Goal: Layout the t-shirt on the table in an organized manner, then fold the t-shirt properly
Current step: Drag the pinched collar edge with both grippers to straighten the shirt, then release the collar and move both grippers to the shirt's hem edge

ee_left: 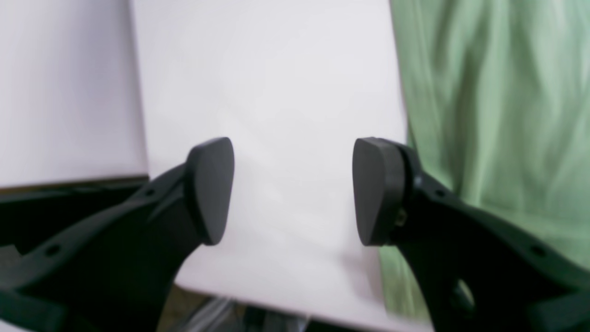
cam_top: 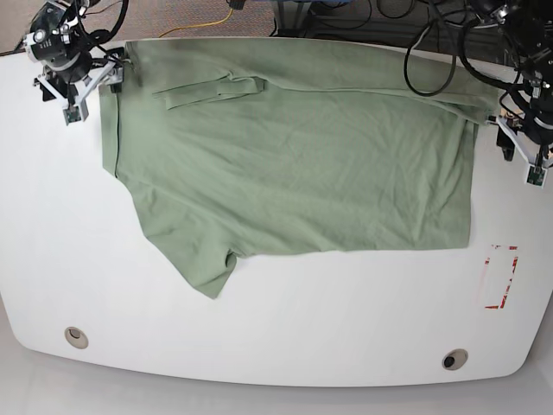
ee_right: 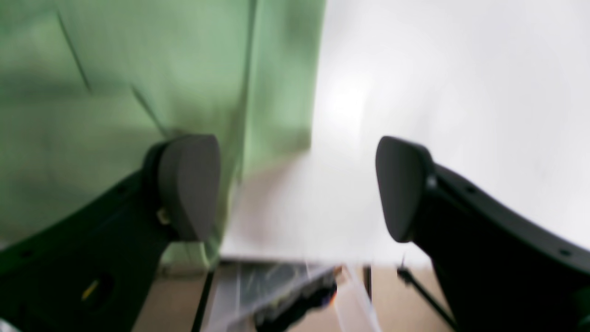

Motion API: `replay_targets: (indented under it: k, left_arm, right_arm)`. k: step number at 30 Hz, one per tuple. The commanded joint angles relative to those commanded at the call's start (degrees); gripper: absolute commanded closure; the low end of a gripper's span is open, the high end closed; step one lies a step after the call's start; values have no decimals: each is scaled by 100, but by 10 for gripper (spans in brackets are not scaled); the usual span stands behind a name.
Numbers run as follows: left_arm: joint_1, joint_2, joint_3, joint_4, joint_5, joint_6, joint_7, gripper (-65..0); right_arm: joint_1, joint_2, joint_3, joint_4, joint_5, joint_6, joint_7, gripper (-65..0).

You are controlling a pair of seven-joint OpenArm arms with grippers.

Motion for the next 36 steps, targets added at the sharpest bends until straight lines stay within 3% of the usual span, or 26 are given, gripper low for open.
replay_targets:
  k: [6, 10, 15, 20, 26, 33, 36]
  left_arm:
    - [-615, 26, 299, -35, 62, 0, 0, -383]
    - [-905, 70, 888, -44, 281, 0, 0, -383]
    - [-1248, 246, 1415, -229, 325, 0, -18, -383]
    - [-1837, 422, 1609, -1046, 325, 0, -26, -383]
    - [-2479, 536, 1618, -1943, 325, 0, -79, -383]
    - [-2866, 457, 1618, -2945, 334, 0, -879, -383]
    - [-3007, 255, 1635, -3393, 334, 0, -1073, -383]
  right_arm:
    - [870, 132, -246, -246, -18, 0, -273, -503]
    - [1565, 316, -607, -659, -18, 0, -273, -503]
    - [2391, 352, -738, -1468, -18, 0, -273, -503]
    - [3314, 484, -941, -2620, -18, 0, -229, -503]
    - [3965, 659, -1407, -3719, -18, 0, 246, -503]
    - [4668, 686, -1846, -4932, -26, 0, 765, -503]
    - [4932, 703, -2066, -5547, -26, 0, 1108, -503]
